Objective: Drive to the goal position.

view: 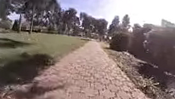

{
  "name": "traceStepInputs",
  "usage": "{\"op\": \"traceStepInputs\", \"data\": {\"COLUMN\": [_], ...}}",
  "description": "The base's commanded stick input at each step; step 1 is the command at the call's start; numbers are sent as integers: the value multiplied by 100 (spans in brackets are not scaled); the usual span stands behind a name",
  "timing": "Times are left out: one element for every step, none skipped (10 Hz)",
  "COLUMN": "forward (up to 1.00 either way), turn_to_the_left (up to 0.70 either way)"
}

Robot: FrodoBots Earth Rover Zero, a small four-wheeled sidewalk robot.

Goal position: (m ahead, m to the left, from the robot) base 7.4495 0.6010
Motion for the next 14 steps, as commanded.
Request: {"op": "traceStepInputs", "data": {"forward": [70,70,70,70,70,70,70,70,70,70,70,70,70,70], "turn_to_the_left": [0,0,0,0,0,0,0,0,0,0,0,0,0,0]}}
